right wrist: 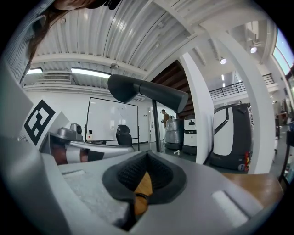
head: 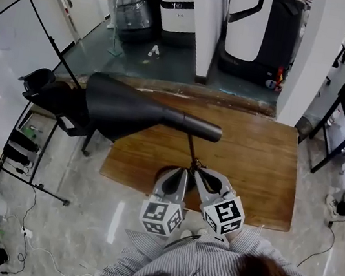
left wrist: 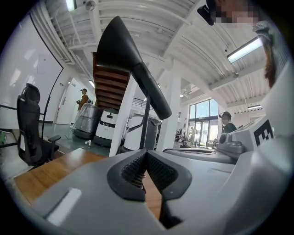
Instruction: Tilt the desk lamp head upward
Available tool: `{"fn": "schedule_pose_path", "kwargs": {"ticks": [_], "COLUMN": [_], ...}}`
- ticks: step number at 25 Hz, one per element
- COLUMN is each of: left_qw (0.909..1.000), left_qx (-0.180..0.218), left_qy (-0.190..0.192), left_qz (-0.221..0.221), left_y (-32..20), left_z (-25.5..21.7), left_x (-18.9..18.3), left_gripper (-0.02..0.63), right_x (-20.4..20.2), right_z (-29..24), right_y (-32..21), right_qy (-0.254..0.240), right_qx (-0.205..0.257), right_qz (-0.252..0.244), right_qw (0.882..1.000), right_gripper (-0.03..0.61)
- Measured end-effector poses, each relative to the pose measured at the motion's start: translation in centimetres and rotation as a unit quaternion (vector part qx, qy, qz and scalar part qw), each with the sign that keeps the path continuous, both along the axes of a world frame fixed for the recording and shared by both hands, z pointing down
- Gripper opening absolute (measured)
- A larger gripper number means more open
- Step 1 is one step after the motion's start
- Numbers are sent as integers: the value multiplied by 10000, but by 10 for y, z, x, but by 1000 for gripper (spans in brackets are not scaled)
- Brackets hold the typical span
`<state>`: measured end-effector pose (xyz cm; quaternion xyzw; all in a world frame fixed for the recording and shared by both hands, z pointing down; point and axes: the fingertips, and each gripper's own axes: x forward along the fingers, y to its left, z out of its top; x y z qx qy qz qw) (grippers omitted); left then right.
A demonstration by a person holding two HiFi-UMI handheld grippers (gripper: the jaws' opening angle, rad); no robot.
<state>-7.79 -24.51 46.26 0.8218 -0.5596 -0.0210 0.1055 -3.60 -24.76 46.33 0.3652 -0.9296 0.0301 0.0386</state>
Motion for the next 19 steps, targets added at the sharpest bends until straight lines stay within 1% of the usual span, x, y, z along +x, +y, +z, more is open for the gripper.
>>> {"fn": "schedule_pose_path", "kwargs": {"ticks": [8, 15, 19], "left_qw": [9999, 9999, 9998], "left_qx": [7, 15, -16], "left_qy": [50, 66, 143], "left_qz": [-103, -99, -106], "left_y": [4, 6, 6], "left_z": [-3, -4, -5], "left_x": [-5, -4, -6], "left_gripper": [-11, -11, -11], "right_x": [-5, -4, -6], "right_z": [1, 0, -1], "right_y": [5, 5, 7], "right_qy": [99, 137, 138], "right_qx": [15, 22, 11], "right_qz": [-33, 32, 17], "right_qw": [9999, 9999, 9999], "right_gripper": [-2, -2, -2]}}
